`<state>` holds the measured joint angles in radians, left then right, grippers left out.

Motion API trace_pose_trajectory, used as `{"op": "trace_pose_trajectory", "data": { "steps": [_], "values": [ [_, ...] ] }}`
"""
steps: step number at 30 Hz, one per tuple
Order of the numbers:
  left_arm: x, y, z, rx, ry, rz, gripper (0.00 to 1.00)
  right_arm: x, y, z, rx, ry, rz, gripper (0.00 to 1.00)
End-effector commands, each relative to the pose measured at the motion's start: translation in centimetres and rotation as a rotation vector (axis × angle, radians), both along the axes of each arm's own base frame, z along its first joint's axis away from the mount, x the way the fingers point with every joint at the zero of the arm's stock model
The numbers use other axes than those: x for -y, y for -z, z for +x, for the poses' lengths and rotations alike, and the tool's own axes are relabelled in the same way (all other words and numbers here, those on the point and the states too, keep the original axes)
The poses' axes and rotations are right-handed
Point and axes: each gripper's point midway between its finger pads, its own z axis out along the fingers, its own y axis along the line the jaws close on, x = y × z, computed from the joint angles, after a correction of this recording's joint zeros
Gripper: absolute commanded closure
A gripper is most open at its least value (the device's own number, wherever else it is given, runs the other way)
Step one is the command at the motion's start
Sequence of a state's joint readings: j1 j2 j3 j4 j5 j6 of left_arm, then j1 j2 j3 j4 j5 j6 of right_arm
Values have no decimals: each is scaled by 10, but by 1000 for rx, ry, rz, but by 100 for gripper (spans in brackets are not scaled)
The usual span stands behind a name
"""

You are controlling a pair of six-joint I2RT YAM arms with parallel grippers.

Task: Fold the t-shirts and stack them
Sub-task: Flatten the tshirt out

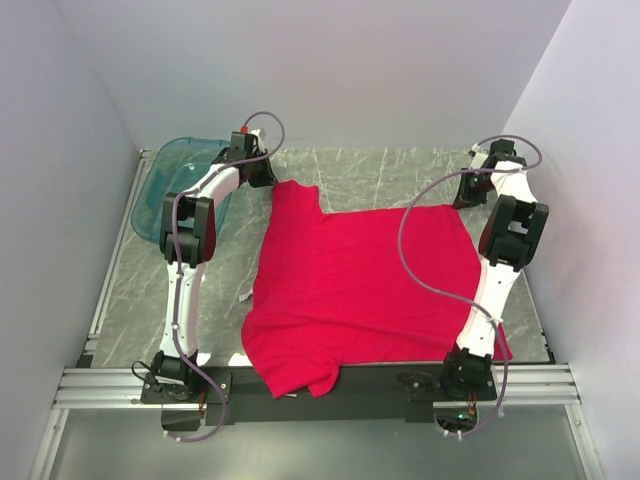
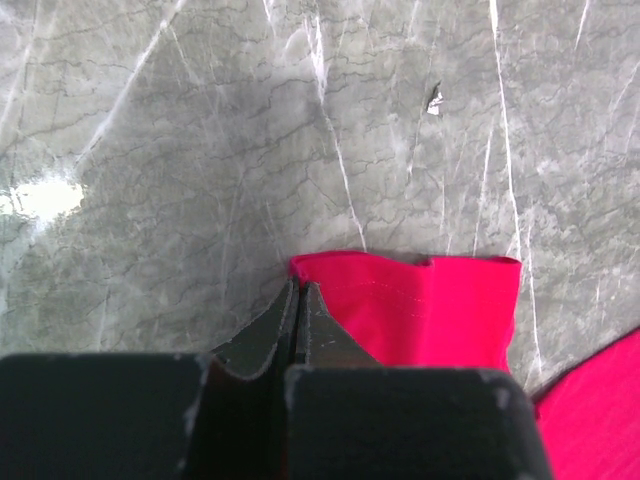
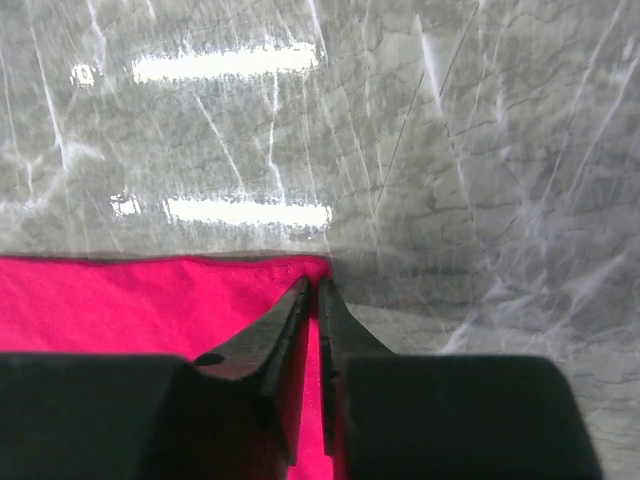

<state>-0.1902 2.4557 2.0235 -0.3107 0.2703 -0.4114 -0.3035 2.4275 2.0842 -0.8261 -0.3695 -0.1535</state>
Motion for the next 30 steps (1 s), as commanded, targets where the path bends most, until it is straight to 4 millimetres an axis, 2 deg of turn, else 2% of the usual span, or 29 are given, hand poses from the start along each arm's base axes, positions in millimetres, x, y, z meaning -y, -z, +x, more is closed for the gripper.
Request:
{"op": "trace_pose_trajectory", "data": {
  "steps": [1, 5, 8, 11, 14, 15, 16, 17, 18, 19, 20, 21, 22, 23, 24, 25, 26, 27, 28, 29, 30],
  "values": [
    [6, -48, 9, 90, 16, -50, 100, -6, -8, 3, 6, -16, 14, 89],
    [6, -48, 10, 87, 14, -49, 100, -6, -9, 3, 8, -21, 14, 100],
    [6, -50, 11, 92, 12, -51, 100, -6, -11, 3, 20, -25, 15, 100],
    [7, -58, 13, 114, 5, -61, 100, -10, -31, 5, 82, -42, 20, 100],
    [4, -84, 16, 173, -9, -69, 100, -20, -66, 1, 182, -61, 25, 100],
    [3, -101, 17, 206, -17, -72, 100, -22, -76, -1, 207, -61, 27, 100],
    [3, -110, 17, 222, -20, -77, 100, -26, -95, -7, 264, -65, 19, 100],
    [3, -127, 18, 261, -23, -84, 100, -32, -104, -11, 288, -79, 25, 100],
    [2, -135, 18, 274, -29, -88, 100, -36, -126, -16, 337, -93, 15, 100],
    [2, -144, 17, 288, -32, -97, 100, -40, -124, -24, 342, -101, 18, 100],
    [2, -163, 16, 326, -32, -106, 100, -45, -131, -29, 360, -114, 18, 100],
    [1, -168, 14, 333, -36, -109, 100, -48, -149, -35, 402, -123, 1, 100],
    [1, -175, 12, 342, -38, -116, 100, -51, -147, -41, 403, -128, -1, 100],
    [1, -193, 10, 375, -39, -126, 100, -54, -152, -46, 413, -138, -6, 100],
    [1, -198, 7, 382, -40, -130, 100, -57, -167, -51, 445, -149, -18, 100],
    [0, -203, 5, 389, -38, -132, 100, -58, -170, -56, 449, -151, -27, 100],
    [1, -219, 0, 416, -35, -137, 100, -58, -176, -58, 465, -154, -44, 100],
    [-1, -223, -3, 423, -35, -138, 100, -59, -193, -65, 499, -156, -63, 100],
    [-2, -232, -6, 439, -33, -138, 100, -60, -201, -69, 514, -160, -75, 100],
    [-3, -251, -13, 472, -31, -142, 100, -59, -212, -72, 533, -168, -96, 100],
    [-4, -256, -17, 485, -23, -137, 100, -60, -230, -81, 560, -172, -119, 100]
  ]
}}
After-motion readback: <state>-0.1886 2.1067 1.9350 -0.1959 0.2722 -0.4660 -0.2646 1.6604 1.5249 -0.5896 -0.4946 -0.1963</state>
